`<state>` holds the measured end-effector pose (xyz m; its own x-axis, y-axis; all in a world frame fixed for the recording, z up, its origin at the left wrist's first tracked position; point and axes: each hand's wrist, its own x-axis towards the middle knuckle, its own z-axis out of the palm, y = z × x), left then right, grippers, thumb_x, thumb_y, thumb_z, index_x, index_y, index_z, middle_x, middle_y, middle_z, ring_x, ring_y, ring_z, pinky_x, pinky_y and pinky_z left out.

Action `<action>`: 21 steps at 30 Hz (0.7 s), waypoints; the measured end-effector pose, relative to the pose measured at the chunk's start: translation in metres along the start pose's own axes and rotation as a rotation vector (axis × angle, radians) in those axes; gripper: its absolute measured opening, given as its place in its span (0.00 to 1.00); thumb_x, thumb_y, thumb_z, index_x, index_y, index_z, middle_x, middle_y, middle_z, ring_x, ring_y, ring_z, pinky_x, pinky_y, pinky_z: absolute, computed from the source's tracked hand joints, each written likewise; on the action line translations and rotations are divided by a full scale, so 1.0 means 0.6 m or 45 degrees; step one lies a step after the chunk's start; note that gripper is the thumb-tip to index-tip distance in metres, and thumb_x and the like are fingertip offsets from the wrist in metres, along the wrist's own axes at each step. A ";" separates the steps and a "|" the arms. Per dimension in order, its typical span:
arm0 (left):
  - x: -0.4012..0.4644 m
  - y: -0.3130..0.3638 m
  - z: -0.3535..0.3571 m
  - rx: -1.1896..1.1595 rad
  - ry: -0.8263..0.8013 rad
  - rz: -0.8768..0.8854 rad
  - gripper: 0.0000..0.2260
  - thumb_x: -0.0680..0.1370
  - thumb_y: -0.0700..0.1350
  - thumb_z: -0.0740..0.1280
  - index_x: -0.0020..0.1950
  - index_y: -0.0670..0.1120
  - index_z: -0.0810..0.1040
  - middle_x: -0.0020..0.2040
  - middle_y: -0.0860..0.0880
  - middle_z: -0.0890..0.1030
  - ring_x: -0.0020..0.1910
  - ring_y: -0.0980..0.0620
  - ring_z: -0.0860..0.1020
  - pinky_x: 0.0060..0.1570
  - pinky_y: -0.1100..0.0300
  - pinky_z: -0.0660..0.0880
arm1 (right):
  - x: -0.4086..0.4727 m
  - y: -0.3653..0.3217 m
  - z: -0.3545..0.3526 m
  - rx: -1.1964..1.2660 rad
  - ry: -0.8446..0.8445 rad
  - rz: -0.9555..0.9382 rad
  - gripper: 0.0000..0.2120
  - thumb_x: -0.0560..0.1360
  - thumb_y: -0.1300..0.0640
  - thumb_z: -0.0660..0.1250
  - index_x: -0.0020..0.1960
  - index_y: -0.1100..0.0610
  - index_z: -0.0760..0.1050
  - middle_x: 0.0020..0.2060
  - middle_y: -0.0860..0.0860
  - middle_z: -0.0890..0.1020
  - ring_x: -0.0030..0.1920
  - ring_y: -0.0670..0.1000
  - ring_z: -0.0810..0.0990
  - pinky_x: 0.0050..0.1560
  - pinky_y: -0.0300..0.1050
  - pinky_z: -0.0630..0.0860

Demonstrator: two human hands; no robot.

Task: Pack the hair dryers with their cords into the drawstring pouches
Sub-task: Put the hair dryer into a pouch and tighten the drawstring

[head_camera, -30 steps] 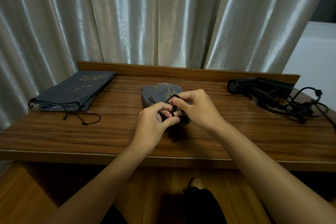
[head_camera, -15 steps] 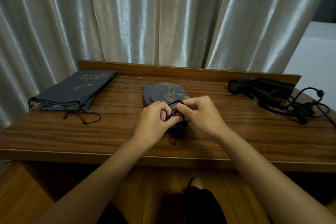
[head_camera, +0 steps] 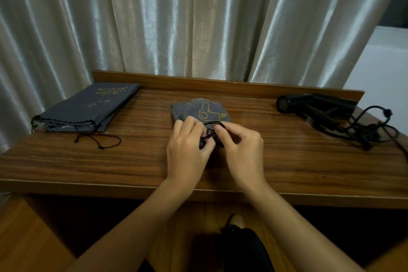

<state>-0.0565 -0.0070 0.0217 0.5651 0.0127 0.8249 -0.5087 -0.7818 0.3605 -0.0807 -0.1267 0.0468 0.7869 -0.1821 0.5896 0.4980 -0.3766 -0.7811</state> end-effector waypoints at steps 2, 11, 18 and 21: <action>-0.002 -0.004 -0.001 -0.011 0.010 0.013 0.07 0.73 0.43 0.70 0.41 0.44 0.73 0.40 0.49 0.73 0.41 0.50 0.69 0.37 0.58 0.69 | -0.007 0.005 0.004 -0.012 0.043 0.010 0.08 0.76 0.60 0.70 0.51 0.50 0.84 0.43 0.41 0.85 0.47 0.38 0.82 0.48 0.31 0.76; -0.017 -0.018 -0.005 0.013 -0.032 0.042 0.05 0.73 0.42 0.72 0.44 0.44 0.77 0.40 0.49 0.74 0.39 0.50 0.72 0.36 0.57 0.72 | -0.016 0.012 0.020 0.381 0.014 0.399 0.09 0.78 0.60 0.68 0.43 0.54 0.86 0.34 0.50 0.85 0.34 0.42 0.80 0.34 0.33 0.73; -0.025 -0.021 -0.009 0.019 -0.010 0.138 0.06 0.74 0.41 0.74 0.44 0.40 0.80 0.40 0.46 0.76 0.38 0.47 0.74 0.37 0.54 0.75 | 0.017 0.008 0.019 0.403 0.066 0.654 0.12 0.77 0.62 0.65 0.36 0.56 0.81 0.25 0.47 0.78 0.29 0.45 0.75 0.30 0.35 0.71; -0.025 -0.021 -0.011 0.012 -0.018 0.112 0.06 0.74 0.41 0.75 0.43 0.40 0.81 0.39 0.46 0.76 0.38 0.48 0.75 0.37 0.55 0.75 | 0.029 0.005 0.012 0.588 0.031 0.787 0.13 0.78 0.60 0.64 0.36 0.53 0.80 0.29 0.45 0.79 0.31 0.44 0.74 0.33 0.39 0.66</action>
<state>-0.0627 0.0071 0.0078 0.5276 -0.0647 0.8470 -0.5507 -0.7853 0.2830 -0.0625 -0.1244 0.0530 0.9661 -0.2576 0.0185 0.0763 0.2162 -0.9734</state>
